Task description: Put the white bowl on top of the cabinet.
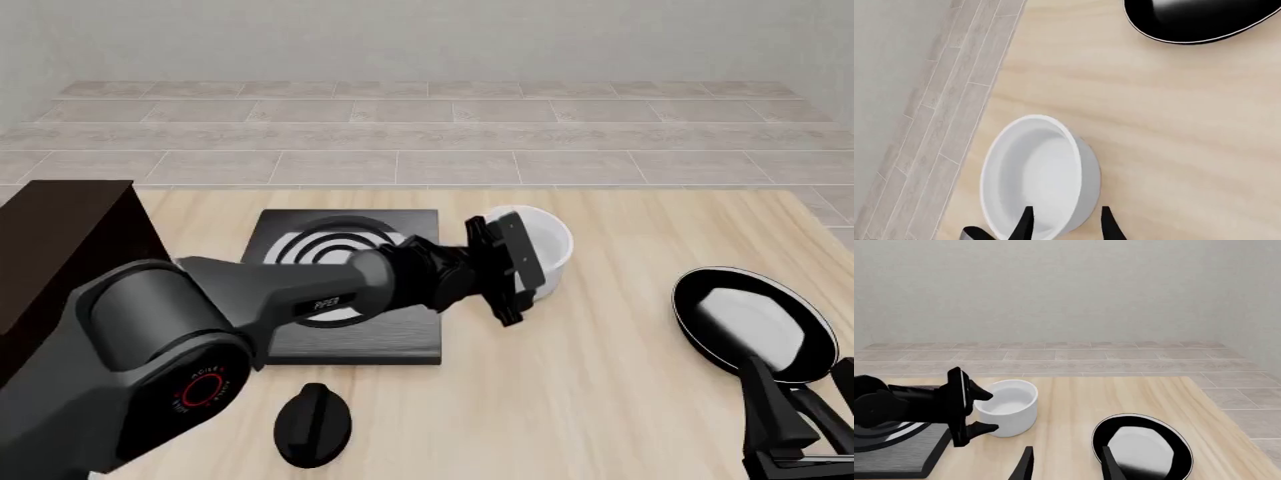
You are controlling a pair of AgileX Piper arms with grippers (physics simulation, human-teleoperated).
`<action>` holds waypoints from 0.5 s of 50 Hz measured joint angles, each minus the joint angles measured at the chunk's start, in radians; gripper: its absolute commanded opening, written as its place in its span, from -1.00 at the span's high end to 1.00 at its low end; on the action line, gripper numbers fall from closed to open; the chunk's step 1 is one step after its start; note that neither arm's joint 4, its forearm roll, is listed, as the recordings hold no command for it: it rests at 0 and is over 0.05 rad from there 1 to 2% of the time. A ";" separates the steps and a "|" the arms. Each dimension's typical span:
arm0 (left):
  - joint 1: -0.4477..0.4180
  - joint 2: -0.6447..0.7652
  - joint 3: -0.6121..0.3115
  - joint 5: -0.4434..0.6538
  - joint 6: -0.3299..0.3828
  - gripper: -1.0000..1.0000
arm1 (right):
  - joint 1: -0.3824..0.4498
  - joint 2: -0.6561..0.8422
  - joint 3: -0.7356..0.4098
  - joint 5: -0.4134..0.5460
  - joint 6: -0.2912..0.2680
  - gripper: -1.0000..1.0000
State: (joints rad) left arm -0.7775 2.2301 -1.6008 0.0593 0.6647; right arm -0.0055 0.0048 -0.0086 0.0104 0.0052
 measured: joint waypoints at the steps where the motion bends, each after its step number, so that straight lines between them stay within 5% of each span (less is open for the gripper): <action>1: 0.001 0.005 -0.004 0.004 0.002 -1.00 | 0.000 0.000 0.000 0.000 0.000 -1.00; 25: 0.003 0.101 -0.112 0.081 0.044 -1.00 | 0.000 0.001 0.000 0.000 0.001 -1.00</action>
State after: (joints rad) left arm -0.7749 2.3310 -1.7126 0.1401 0.7092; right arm -0.0053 0.0054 -0.0091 0.0107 0.0061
